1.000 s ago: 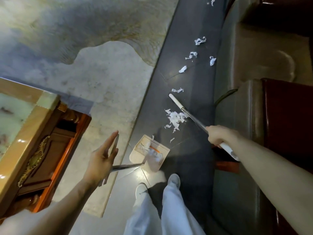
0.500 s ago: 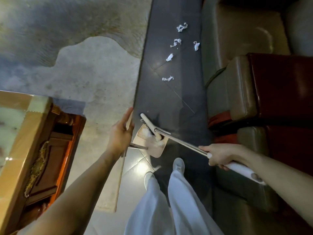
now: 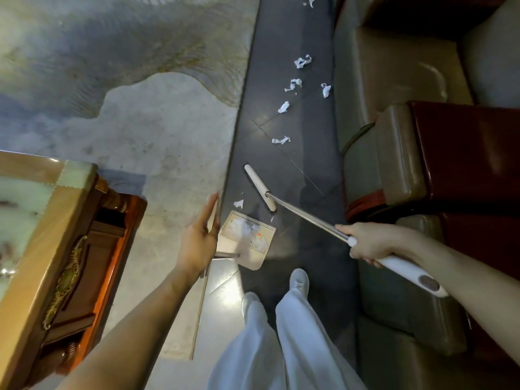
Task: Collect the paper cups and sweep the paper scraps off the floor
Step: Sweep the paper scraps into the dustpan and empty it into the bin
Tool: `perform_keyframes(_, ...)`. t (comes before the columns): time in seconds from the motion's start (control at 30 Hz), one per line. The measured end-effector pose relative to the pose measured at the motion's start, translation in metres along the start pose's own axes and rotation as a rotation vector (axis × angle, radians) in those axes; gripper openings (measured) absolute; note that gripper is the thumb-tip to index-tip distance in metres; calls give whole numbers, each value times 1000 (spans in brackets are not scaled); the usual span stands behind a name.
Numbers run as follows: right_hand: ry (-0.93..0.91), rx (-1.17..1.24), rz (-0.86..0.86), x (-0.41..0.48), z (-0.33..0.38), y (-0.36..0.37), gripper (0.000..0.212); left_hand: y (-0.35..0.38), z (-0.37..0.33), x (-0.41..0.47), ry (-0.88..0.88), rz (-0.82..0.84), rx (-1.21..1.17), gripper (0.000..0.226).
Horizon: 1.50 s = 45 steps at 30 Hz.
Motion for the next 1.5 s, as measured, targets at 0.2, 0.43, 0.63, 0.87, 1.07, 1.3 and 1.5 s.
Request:
perform_keyframes(0.2,-42,-227,-79,50,64,-23,70,-29,18,-15,-71,-113,12,62)
perform_keyframes(0.43,-68,-455,-51,104,118,-9,70,-50,11,15,-104,-135,69,56)
perform_keyframes(0.63,-110,-247,205,76,95,14,79,-54,-5,41,-69,-134,21,53)
perform_keyframes(0.87,-95,-129,146,39,45,-42,78,-29,-8,71,-15,-1,-17,55)
perform_keyframes(1.07,-81,-98,18,56,21,-129,78,9,-46,150,52,0,79,55)
perform_keyframes(1.3,-31,-238,-110,121,-14,-271,76,62,-109,276,92,-55,21,55)
perform_keyframes(1.5,1,-298,-131,191,-34,-370,73,95,-152,382,45,-47,68,56)
Point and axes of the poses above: each hand's wrist, its own x-axis towards the middle knuckle, its own y-axis out of the palm, z = x × y, the point moved 8 cm from there along x, towards the middle knuckle, and after that the axes turned 2 degrees about -x, right-handed, at the moved point
